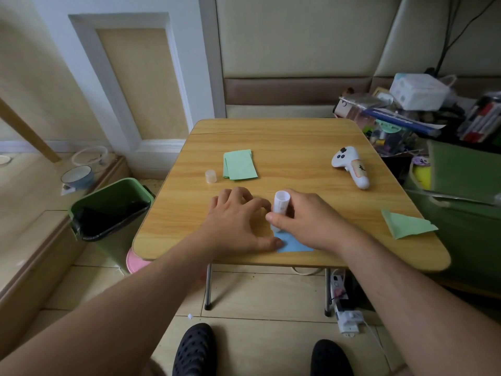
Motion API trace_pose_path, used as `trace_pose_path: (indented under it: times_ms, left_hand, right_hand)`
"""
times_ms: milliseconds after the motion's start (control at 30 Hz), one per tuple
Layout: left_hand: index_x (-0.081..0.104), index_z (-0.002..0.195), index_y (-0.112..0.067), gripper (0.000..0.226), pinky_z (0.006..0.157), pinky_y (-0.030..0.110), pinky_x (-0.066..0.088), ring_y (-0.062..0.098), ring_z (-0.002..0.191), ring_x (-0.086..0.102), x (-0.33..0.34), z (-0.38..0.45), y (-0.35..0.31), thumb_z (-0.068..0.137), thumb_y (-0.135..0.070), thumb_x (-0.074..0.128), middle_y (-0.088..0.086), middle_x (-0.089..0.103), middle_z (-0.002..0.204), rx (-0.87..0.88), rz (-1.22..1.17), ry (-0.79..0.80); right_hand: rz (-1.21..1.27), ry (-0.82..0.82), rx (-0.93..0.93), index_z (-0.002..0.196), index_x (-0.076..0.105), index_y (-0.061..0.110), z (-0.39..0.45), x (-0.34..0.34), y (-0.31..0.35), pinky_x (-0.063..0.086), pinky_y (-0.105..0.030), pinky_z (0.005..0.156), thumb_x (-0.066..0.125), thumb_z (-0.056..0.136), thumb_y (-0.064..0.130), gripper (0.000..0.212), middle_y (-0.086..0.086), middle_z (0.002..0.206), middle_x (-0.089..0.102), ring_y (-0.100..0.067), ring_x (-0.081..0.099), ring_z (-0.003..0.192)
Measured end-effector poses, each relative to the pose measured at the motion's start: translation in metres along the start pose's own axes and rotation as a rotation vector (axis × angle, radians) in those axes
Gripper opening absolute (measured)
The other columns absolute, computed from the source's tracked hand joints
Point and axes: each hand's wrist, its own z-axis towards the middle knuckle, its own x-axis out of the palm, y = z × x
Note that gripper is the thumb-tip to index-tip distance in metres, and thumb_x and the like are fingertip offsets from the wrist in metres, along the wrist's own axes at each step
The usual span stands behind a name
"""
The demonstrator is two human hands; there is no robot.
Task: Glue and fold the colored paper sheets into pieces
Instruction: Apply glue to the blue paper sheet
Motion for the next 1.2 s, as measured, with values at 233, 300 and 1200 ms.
trace_pose_path:
  times_ms: [233, 300, 1200]
  left_hand:
    - [0.043, 0.134, -0.056, 0.091, 0.11, 0.038, 0.024, 0.018, 0.129, 0.031, -0.001, 0.0, 0.0, 0.055, -0.101, 0.045, -0.01, 0.037, 0.129, 0.001, -0.026, 0.012]
    - [0.044, 0.134, -0.055, 0.091, 0.11, 0.038, 0.024, 0.019, 0.129, 0.032, -0.002, -0.001, 0.0, 0.055, -0.1, 0.046, -0.01, 0.036, 0.128, -0.001, -0.031, 0.012]
    - [0.041, 0.137, -0.056, 0.086, 0.113, 0.043, 0.026, 0.02, 0.133, 0.03, -0.001, -0.004, 0.001, 0.063, -0.1, 0.044, -0.009, 0.037, 0.135, 0.012, -0.009, 0.027]
  right_hand:
    - [-0.004, 0.029, 0.055, 0.094, 0.061, 0.031, 0.0, -0.008, -0.013, 0.045, -0.029, 0.065, 0.071, 0.092, 0.049, 0.02, 0.009, 0.085, 0.067, -0.008, 0.058, 0.074]
    - [-0.018, 0.023, 0.074, 0.092, 0.061, 0.029, -0.001, -0.012, -0.017, 0.048, -0.033, 0.07, 0.072, 0.091, 0.049, 0.022, 0.008, 0.084, 0.067, -0.011, 0.061, 0.076]
    - [0.138, -0.246, 0.159, 0.092, 0.065, 0.027, -0.023, -0.022, -0.023, 0.052, -0.032, 0.073, 0.07, 0.093, 0.045, 0.019, 0.009, 0.087, 0.07, -0.009, 0.064, 0.081]
